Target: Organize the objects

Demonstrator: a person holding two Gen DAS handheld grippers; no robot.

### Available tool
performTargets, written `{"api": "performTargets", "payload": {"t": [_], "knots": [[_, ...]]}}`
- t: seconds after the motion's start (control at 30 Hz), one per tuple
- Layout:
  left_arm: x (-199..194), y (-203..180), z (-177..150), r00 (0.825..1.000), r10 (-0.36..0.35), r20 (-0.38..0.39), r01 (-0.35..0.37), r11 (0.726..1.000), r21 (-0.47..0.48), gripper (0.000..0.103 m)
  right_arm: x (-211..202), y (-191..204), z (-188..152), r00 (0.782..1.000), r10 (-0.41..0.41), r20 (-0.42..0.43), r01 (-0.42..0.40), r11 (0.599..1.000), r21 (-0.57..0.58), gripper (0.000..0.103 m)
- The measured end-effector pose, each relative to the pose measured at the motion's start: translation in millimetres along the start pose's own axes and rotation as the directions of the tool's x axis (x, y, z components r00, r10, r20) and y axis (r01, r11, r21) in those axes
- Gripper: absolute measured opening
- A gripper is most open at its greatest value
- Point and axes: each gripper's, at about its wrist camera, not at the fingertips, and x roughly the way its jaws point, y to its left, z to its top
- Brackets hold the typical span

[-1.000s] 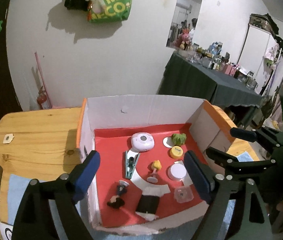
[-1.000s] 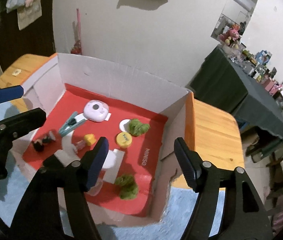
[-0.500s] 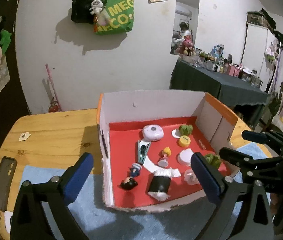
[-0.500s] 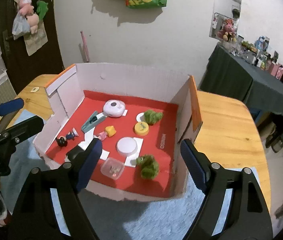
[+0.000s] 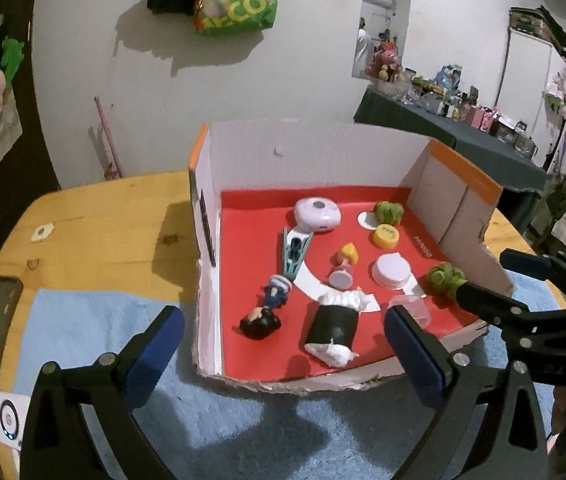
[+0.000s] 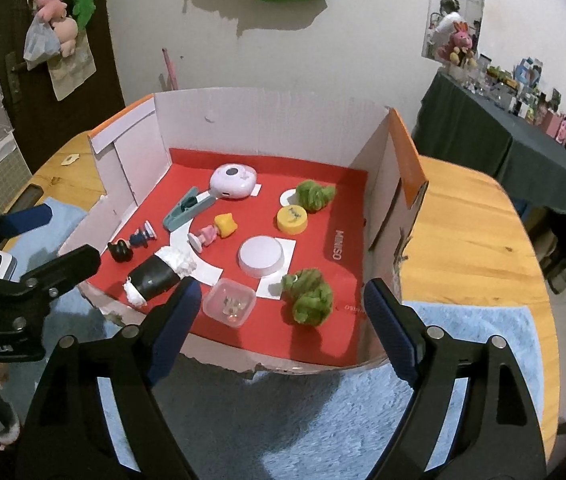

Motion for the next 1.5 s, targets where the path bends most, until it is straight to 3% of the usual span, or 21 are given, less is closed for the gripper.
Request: {"api": "performTargets", "payload": {"t": [0.5, 1.5], "knots": [[13, 7, -8, 0.999, -0.005, -0.052, 0.003, 0.999, -0.039, 0.102, 10, 0, -7, 0.999, -0.002, -0.036, 0.002, 1.000, 0.001, 0.083], [11, 1, -7, 0.999, -0.010, -0.047, 0.010, 1.000, -0.020, 0.102, 15, -6, -11, 0.998, -0.001, -0.056, 0.002, 1.000, 0.017, 0.083]]}}
